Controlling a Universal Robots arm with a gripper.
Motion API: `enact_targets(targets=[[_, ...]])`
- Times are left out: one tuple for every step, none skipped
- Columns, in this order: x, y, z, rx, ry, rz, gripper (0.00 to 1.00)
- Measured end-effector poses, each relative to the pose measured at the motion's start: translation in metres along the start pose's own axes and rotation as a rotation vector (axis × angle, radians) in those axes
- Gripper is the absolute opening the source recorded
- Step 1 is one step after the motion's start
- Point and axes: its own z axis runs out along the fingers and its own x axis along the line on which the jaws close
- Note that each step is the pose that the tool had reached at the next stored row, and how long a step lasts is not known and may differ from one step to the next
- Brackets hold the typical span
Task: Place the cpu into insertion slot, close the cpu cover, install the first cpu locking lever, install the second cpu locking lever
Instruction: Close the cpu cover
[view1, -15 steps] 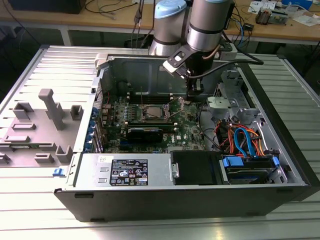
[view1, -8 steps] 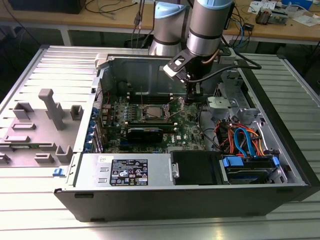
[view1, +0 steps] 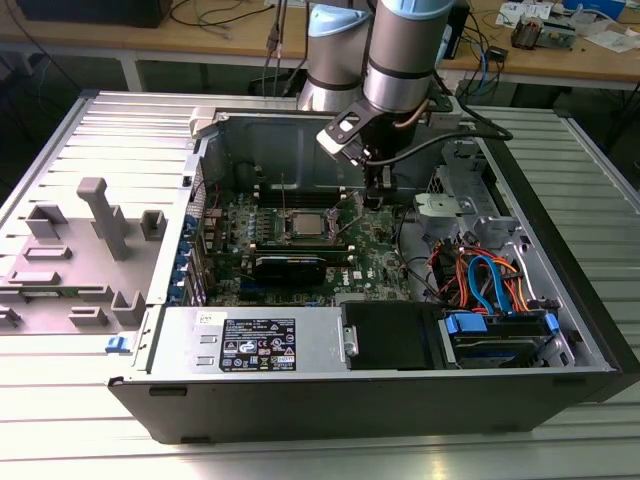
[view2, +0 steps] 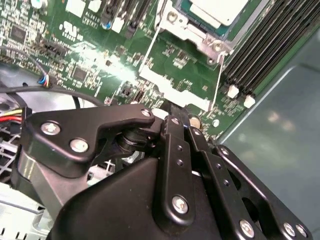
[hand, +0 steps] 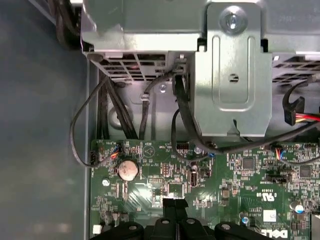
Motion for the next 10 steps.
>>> enact_targets(targets=[[0.0001,-0.0033,-0.0001,0.0,-0.0001,0.0,0.11],[0.0001,-0.0065,-0.0001,0.0,0.0,0.0,0.11],[0.0002,-0.0088,-0.0001,0.0,0.0,0.0,0.11],[0.0002,-0.0113,-0.0001,0.0,-0.0001,0.0,0.11],[0.0002,-0.014,-0.0001,0.0,0.0,0.0,0.11],[0.0002,-0.0155,-0.0001,0.0001,0.0,0.0,0.11],[0.0003,-0.0156,-0.0001,0.0001,0.0,0.0,0.11],[0.0003,-0.0156,-0.0001,0.0,0.0,0.0,0.11],[0.0003,-0.0156,-0.0001,0.0001,-0.0001,0.0,0.11],[0.0003,-0.0162,-0.0001,0.0001,0.0,0.0,0.11]])
